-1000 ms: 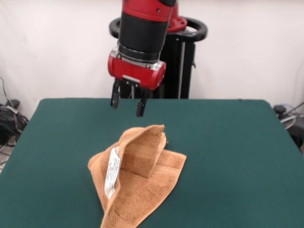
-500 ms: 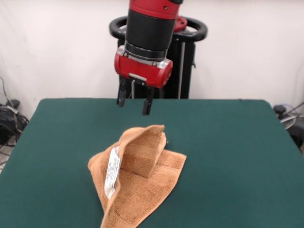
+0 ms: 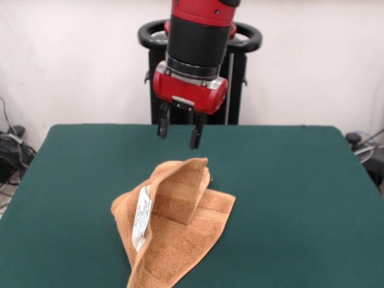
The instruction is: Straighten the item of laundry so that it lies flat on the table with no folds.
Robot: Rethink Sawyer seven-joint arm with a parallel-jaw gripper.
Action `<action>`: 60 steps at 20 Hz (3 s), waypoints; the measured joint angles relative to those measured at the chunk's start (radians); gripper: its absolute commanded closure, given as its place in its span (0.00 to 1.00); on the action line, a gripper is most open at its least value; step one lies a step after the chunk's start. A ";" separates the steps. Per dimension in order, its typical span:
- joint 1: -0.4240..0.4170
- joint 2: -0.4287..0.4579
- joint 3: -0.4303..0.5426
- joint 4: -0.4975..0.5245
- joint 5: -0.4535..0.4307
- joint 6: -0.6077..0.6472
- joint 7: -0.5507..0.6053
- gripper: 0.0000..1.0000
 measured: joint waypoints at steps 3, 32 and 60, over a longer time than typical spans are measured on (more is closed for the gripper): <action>0.007 0.002 0.000 -0.004 0.018 0.000 0.000 0.00; 0.046 0.118 0.000 -0.022 0.104 -0.054 0.000 0.00; 0.002 0.138 0.000 -0.112 0.104 -0.058 0.000 1.00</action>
